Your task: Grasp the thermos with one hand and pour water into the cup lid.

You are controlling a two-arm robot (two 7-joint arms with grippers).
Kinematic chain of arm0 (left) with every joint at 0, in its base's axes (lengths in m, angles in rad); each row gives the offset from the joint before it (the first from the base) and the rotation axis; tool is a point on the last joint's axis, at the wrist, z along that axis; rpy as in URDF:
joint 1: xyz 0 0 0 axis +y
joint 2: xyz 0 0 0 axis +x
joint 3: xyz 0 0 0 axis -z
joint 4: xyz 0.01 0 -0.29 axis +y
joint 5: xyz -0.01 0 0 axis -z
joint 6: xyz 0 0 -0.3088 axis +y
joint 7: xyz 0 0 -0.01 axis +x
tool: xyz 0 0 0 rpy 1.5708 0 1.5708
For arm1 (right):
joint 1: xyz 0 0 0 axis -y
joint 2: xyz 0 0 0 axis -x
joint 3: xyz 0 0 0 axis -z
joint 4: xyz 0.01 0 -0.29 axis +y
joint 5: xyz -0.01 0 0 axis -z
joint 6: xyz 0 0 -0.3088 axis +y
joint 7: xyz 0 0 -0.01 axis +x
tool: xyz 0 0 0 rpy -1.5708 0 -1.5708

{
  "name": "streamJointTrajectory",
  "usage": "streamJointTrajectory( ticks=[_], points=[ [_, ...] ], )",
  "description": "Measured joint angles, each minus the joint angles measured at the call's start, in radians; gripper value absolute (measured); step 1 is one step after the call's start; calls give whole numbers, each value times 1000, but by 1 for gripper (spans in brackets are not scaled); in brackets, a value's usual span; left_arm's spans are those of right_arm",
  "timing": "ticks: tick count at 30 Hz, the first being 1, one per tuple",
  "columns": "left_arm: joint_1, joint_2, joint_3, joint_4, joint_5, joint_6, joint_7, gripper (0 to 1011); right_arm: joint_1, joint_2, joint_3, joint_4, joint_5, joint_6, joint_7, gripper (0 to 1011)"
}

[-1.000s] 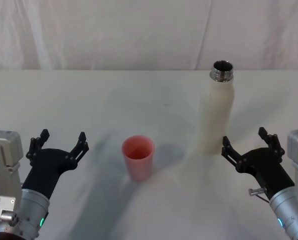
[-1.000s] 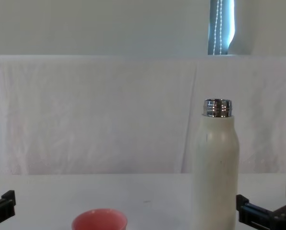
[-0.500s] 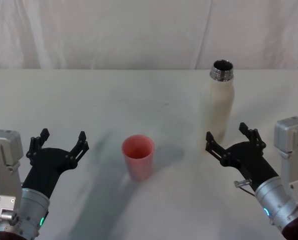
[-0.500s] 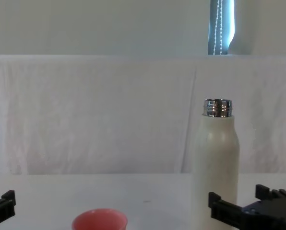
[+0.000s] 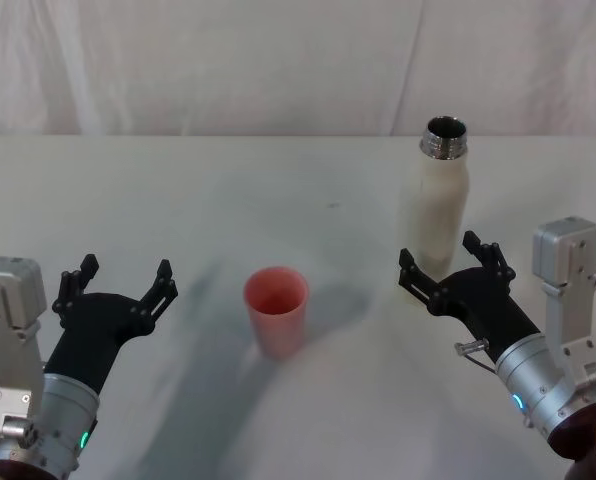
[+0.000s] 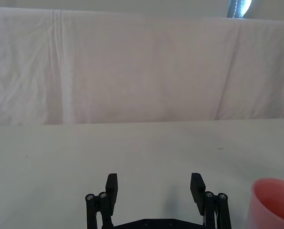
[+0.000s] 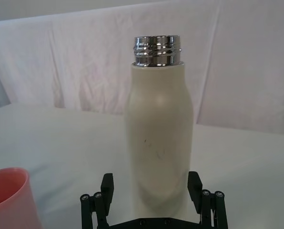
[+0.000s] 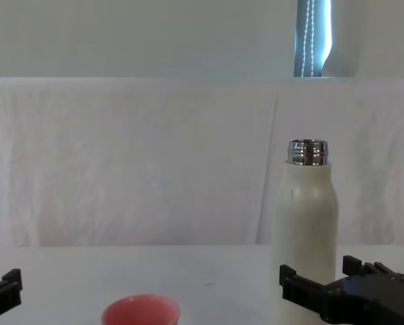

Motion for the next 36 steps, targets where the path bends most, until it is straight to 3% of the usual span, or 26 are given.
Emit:
streamJointTrajectory(
  ticks=[23, 36],
  points=[
    [0, 0, 0, 0, 0, 0, 0, 1001, 39, -10, 5, 55, 42, -45, 21, 1000],
    [0, 0, 0, 0, 0, 0, 0, 1001, 66, 5, -6, 82, 40, -46, 31, 1000]
  ],
)
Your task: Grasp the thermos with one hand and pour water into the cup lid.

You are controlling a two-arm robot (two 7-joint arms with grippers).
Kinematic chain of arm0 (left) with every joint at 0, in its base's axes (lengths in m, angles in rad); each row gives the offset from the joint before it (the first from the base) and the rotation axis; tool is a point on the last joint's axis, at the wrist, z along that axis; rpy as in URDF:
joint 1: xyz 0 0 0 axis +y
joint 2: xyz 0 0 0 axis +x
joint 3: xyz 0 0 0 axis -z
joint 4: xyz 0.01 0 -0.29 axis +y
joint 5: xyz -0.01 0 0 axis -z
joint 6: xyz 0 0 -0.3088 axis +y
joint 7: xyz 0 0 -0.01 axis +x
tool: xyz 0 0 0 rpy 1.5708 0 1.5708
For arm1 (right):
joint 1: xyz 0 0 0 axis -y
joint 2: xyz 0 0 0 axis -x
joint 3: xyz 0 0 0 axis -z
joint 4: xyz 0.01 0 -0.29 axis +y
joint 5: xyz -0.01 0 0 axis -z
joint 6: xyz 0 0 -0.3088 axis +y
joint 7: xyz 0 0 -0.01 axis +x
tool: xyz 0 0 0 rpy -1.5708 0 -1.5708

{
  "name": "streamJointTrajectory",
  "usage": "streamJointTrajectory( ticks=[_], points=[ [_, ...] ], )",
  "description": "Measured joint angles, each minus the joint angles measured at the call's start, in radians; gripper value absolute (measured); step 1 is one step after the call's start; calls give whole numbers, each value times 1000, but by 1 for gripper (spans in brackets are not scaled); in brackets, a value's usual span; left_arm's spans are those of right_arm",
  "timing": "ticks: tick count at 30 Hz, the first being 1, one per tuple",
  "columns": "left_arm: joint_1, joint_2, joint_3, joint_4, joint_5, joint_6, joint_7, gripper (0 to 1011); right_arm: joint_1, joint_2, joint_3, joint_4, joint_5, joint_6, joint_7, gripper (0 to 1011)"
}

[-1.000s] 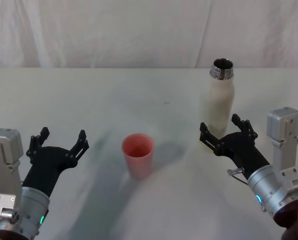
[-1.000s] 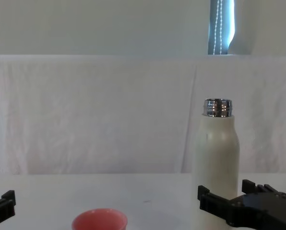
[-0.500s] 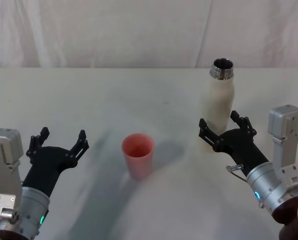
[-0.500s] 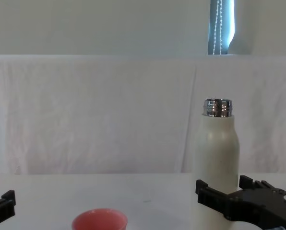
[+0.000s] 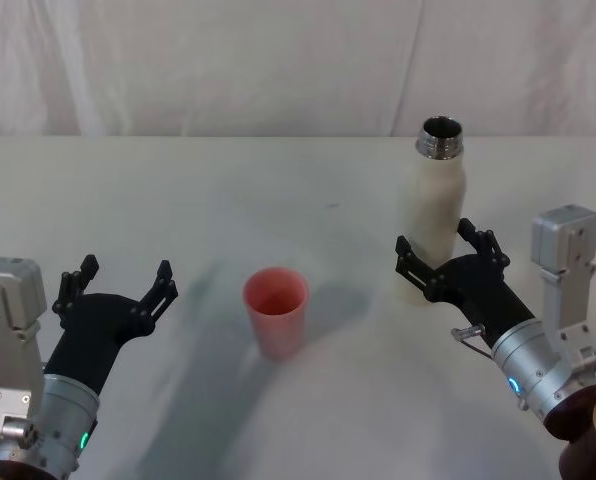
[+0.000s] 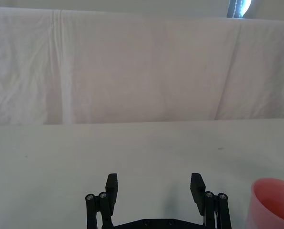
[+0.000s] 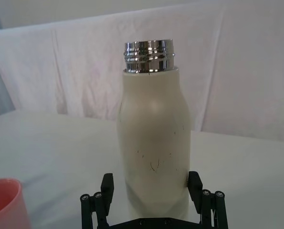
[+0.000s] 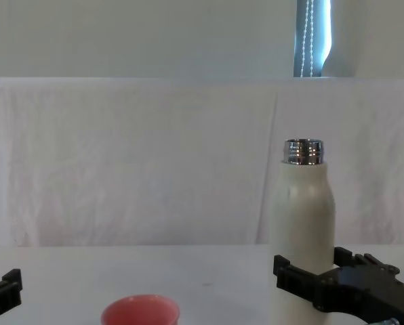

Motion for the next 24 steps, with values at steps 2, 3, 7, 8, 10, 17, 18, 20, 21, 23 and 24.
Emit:
streamJointTrajectory(
  ticks=[2, 3, 7, 8, 10, 17, 18, 20, 21, 23, 24],
  points=[
    [0, 0, 0, 0, 0, 0, 0, 1001, 8, 5, -4, 8, -9, 1, 1, 1000],
    [0, 0, 0, 0, 0, 0, 0, 1001, 11, 7, -5, 11, -11, 1, 2, 1000],
    [0, 0, 0, 0, 0, 0, 0, 1001, 26, 14, -8, 26, -18, 1, 7, 1000],
    [0, 0, 0, 0, 0, 0, 0, 1001, 30, 15, -8, 30, -18, 1, 8, 1000],
    [0, 0, 0, 0, 0, 0, 0, 1001, 40, 16, -7, 39, -18, -1, 12, 1000],
    [0, 0, 0, 0, 0, 0, 0, 1001, 62, 19, -3, 64, -12, -5, 19, 1000],
    [0, 0, 0, 0, 0, 0, 0, 1001, 62, 19, -3, 64, -12, -5, 19, 1000],
    [0, 0, 0, 0, 0, 0, 0, 1001, 67, 19, -3, 71, -11, -6, 19, 1000],
    [0, 0, 0, 0, 0, 0, 0, 1001, 70, 19, -3, 75, -11, -6, 19, 1000],
    [0, 0, 0, 0, 0, 0, 0, 1001, 74, 18, -3, 80, -11, -6, 20, 1000],
    [0, 0, 0, 0, 0, 0, 0, 1001, 75, 18, -4, 82, -11, -6, 20, 1000]
  ],
)
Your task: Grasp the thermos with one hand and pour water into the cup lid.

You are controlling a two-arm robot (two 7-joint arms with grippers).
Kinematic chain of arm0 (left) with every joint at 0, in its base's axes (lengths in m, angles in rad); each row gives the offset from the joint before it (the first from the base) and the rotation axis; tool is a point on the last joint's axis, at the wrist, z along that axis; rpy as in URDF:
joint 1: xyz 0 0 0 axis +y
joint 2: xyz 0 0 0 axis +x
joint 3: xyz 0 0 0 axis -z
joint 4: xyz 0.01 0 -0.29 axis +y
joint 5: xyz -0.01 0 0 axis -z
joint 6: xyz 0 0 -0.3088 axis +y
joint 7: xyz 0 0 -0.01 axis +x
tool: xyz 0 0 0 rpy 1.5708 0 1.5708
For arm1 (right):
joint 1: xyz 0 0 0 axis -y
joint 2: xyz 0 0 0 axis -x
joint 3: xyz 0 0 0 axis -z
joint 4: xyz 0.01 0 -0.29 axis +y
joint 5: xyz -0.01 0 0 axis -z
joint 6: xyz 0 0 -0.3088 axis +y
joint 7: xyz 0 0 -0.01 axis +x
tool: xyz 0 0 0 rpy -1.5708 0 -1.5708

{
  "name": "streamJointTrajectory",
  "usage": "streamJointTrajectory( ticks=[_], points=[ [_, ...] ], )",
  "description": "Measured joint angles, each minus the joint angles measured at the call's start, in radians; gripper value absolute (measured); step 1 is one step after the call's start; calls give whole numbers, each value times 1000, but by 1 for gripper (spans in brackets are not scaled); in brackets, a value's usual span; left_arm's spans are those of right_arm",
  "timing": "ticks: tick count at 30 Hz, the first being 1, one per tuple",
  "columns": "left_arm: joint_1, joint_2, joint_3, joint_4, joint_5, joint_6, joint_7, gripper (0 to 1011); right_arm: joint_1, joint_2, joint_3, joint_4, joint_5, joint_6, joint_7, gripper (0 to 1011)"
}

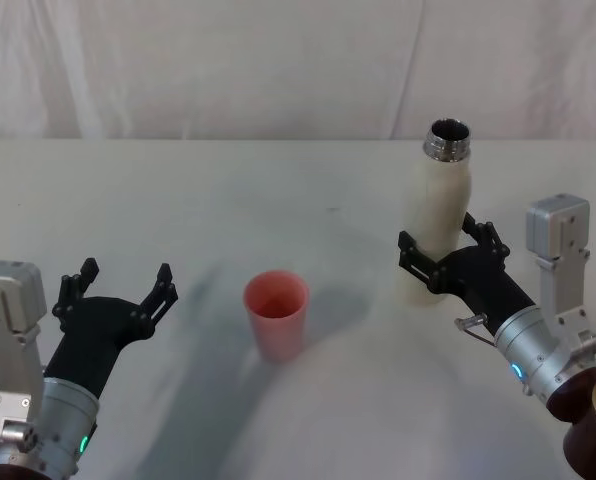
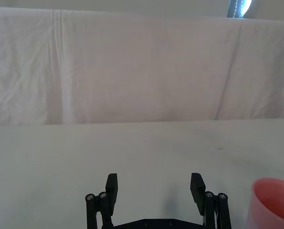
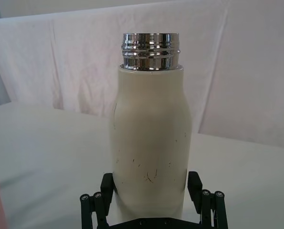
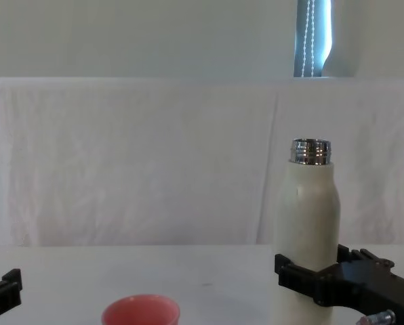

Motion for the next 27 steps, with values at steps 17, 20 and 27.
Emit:
streamJointTrajectory(
  ticks=[17, 20, 27],
  points=[
    [0, 0, 0, 0, 0, 0, 0, 1001, 34, -15, -7, 33, 5, 3, -2, 1000],
    [0, 0, 0, 0, 0, 0, 0, 1001, 40, -18, -8, 39, 5, 3, -3, 1000],
    [0, 0, 0, 0, 0, 0, 0, 1001, 52, -25, -11, 55, 6, 3, -5, 1000]
  ],
)
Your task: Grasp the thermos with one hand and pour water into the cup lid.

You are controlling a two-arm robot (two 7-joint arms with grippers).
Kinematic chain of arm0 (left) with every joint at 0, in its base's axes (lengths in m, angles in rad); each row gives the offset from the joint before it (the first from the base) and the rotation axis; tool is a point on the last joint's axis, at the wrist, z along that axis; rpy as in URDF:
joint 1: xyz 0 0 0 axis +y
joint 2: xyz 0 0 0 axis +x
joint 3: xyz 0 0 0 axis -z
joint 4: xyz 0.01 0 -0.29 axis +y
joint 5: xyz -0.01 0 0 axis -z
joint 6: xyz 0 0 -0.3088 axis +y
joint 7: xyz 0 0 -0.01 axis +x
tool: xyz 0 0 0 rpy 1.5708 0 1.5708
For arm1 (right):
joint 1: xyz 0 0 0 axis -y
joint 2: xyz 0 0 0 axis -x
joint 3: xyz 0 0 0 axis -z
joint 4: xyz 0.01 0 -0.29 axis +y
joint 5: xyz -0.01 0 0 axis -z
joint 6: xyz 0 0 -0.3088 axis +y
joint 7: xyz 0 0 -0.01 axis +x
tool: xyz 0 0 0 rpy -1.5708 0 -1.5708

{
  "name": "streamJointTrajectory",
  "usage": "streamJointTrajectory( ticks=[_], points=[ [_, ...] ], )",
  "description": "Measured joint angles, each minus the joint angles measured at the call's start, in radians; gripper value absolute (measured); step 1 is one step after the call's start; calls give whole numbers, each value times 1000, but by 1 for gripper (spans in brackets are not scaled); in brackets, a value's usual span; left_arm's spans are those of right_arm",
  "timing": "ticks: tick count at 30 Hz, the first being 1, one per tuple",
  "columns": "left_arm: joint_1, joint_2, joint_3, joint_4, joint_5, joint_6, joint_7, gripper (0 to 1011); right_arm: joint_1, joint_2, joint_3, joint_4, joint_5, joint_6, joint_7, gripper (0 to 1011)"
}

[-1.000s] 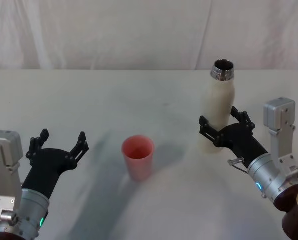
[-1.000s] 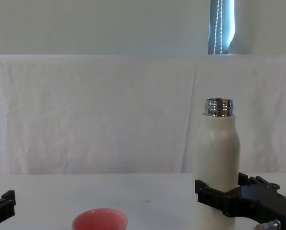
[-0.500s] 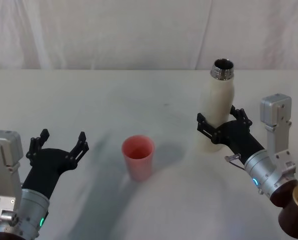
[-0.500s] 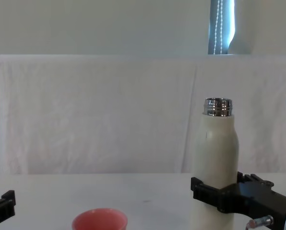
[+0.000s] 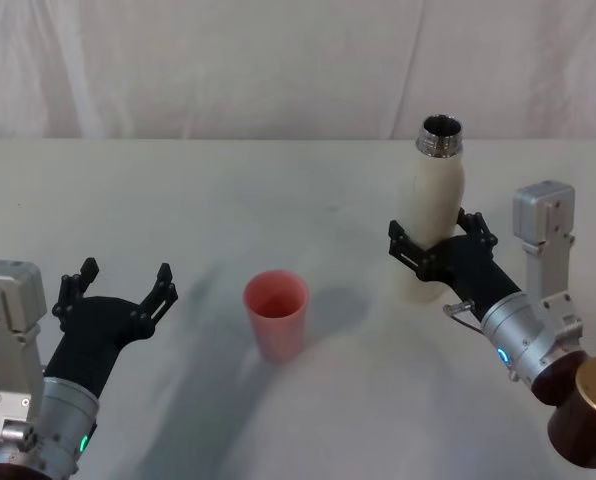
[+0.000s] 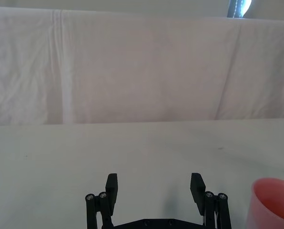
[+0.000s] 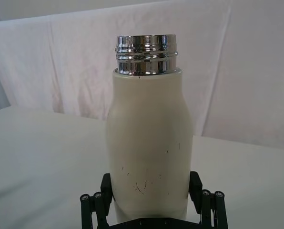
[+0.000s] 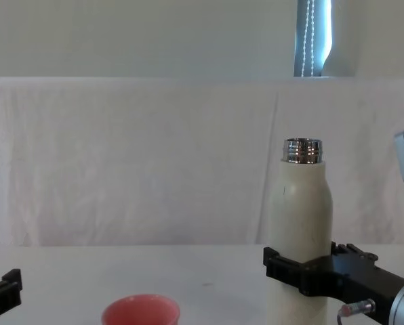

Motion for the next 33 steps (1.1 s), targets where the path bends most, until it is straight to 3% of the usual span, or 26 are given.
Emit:
streamJointTrajectory(
  ticks=[24, 33],
  points=[
    [0, 0, 0, 0, 0, 0, 0, 1001, 8, -4, -7, -4, -15, 22, -13, 950],
    [0, 0, 0, 0, 0, 0, 0, 1001, -7, 13, -12, -68, -59, 14, -35, 950]
  ],
)
